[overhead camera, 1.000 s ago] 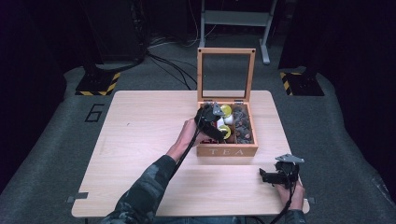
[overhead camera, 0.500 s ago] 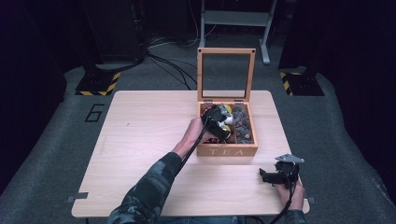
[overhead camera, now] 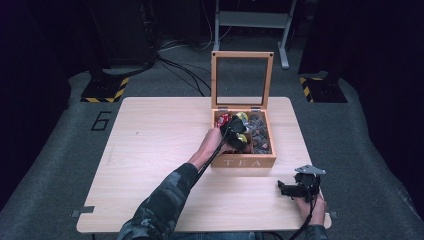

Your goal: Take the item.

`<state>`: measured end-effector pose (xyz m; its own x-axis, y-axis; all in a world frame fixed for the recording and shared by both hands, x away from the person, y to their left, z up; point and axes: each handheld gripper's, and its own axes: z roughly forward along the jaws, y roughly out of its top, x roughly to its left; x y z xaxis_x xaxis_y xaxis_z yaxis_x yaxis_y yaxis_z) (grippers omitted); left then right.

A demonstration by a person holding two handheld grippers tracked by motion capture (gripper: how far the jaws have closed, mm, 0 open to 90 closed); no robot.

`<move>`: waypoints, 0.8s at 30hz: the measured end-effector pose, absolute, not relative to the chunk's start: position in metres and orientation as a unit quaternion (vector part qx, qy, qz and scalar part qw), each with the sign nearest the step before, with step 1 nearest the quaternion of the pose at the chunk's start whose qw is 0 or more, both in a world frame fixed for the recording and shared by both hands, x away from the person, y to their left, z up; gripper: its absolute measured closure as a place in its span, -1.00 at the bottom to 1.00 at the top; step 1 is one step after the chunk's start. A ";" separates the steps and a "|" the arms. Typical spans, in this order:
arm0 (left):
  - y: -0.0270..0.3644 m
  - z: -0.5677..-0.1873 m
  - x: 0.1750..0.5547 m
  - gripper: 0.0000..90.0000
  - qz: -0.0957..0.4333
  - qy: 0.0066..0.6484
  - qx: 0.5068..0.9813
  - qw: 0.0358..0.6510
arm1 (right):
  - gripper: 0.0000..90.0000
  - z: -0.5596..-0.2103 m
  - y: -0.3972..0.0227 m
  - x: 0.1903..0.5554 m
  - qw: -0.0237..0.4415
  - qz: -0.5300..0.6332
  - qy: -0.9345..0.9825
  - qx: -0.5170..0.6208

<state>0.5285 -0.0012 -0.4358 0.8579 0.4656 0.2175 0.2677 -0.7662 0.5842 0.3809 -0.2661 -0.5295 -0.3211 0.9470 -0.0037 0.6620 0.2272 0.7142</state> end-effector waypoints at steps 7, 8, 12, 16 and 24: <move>-0.005 -0.442 0.528 -0.21 0.173 0.201 0.927 0.264 | -1.00 -0.530 -0.266 0.381 0.227 0.314 0.750 0.536; -0.006 -0.443 0.529 -0.19 0.170 0.199 0.929 0.262 | -1.00 -0.529 -0.266 0.381 0.227 0.314 0.750 0.536; -0.007 -0.443 0.527 -0.04 0.170 0.194 0.929 0.264 | -1.00 -0.530 -0.266 0.381 0.227 0.314 0.751 0.535; -0.007 -0.442 0.526 0.03 0.170 0.193 0.927 0.275 | -1.00 -0.529 -0.266 0.381 0.227 0.314 0.750 0.536; 0.000 -0.437 0.526 0.19 0.169 0.197 0.919 0.298 | -1.00 -0.529 -0.266 0.381 0.227 0.314 0.750 0.536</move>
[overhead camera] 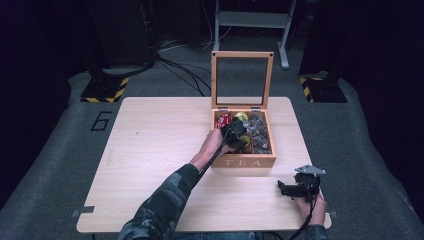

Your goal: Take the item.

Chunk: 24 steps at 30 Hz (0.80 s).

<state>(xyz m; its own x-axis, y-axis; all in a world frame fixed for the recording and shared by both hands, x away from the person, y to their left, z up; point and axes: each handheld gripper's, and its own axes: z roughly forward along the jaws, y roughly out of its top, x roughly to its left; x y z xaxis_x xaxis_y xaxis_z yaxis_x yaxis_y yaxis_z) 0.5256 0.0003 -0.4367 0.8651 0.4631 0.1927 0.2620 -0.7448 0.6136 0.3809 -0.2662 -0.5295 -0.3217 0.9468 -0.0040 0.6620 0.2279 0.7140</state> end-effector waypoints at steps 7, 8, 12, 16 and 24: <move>0.003 -0.436 0.525 0.25 0.168 0.200 0.913 0.312 | -1.00 -0.530 -0.266 0.381 0.227 0.314 0.750 0.536; 0.003 -0.435 0.525 0.25 0.172 0.200 0.912 0.314 | -1.00 -0.530 -0.266 0.381 0.227 0.313 0.750 0.536; 0.004 -0.435 0.524 0.28 0.179 0.198 0.911 0.314 | -1.00 -0.530 -0.266 0.381 0.227 0.314 0.750 0.536; 0.005 -0.436 0.523 0.29 0.184 0.199 0.909 0.315 | -1.00 -0.530 -0.266 0.381 0.227 0.314 0.750 0.536; 0.007 -0.432 0.521 0.40 0.184 0.197 0.907 0.324 | -1.00 -0.530 -0.266 0.381 0.227 0.314 0.750 0.536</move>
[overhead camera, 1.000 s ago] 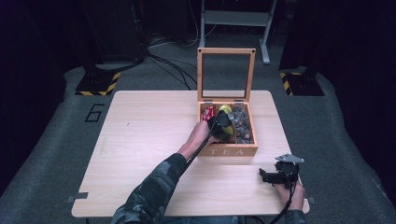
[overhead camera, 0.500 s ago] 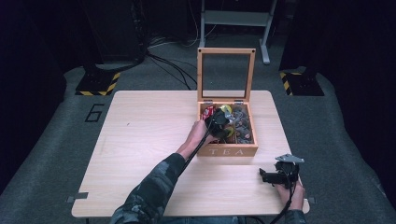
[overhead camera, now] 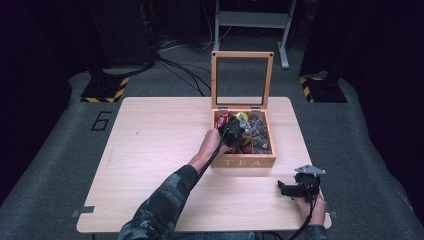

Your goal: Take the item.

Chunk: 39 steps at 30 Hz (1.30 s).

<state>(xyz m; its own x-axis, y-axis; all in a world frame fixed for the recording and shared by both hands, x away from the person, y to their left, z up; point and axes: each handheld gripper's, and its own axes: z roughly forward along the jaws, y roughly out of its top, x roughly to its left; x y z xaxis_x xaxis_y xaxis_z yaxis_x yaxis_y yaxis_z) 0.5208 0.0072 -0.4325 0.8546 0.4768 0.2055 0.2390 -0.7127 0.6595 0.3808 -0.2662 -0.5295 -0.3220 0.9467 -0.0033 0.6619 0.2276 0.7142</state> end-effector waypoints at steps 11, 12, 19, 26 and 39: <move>0.006 -0.439 0.527 0.25 0.191 0.207 0.905 0.317 | -1.00 -0.529 -0.266 0.381 0.226 0.314 0.749 0.538; 0.006 -0.439 0.528 0.21 0.188 0.211 0.905 0.317 | -1.00 -0.530 -0.266 0.381 0.227 0.314 0.750 0.537; -0.001 -0.444 0.535 0.03 0.193 0.225 0.909 0.294 | -1.00 -0.530 -0.266 0.381 0.227 0.314 0.750 0.536; -0.007 -0.449 0.543 -0.07 0.208 0.244 0.905 0.278 | -1.00 -0.530 -0.266 0.381 0.228 0.315 0.747 0.539; -0.006 -0.439 0.540 0.24 0.214 0.246 0.898 0.295 | -1.00 -0.530 -0.266 0.381 0.227 0.315 0.747 0.539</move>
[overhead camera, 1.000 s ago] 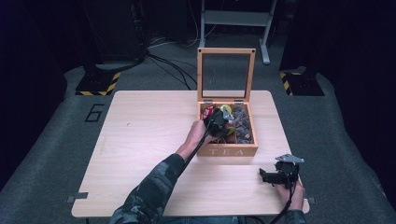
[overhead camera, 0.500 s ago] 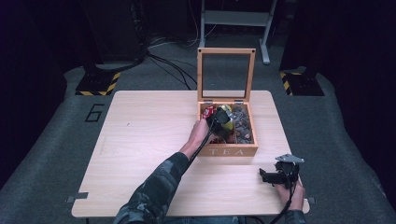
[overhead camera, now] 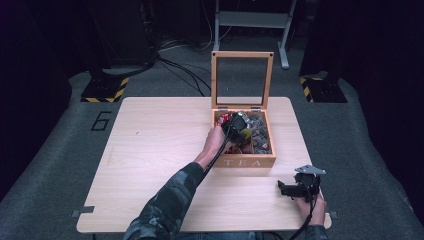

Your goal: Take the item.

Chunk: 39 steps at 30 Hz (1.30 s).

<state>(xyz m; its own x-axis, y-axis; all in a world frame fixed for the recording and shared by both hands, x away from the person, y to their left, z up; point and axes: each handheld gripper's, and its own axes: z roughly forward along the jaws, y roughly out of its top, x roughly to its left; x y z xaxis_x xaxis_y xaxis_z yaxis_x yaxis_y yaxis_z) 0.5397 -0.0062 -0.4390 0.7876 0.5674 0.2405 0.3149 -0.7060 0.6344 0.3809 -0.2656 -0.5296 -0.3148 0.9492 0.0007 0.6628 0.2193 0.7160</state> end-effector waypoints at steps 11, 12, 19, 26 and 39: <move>0.001 -0.436 0.536 0.31 0.211 0.245 0.892 0.317 | -1.00 -0.530 -0.266 0.381 0.228 0.314 0.750 0.536; 0.002 -0.435 0.536 0.32 0.208 0.245 0.891 0.319 | -1.00 -0.530 -0.266 0.381 0.227 0.314 0.750 0.536; 0.004 -0.433 0.533 0.40 0.215 0.238 0.890 0.325 | -1.00 -0.530 -0.266 0.381 0.227 0.314 0.750 0.536; 0.006 -0.432 0.530 0.40 0.218 0.234 0.890 0.327 | -1.00 -0.530 -0.266 0.381 0.227 0.314 0.750 0.536; 0.018 -0.419 0.522 0.41 0.227 0.227 0.882 0.346 | -1.00 -0.530 -0.266 0.381 0.228 0.314 0.750 0.535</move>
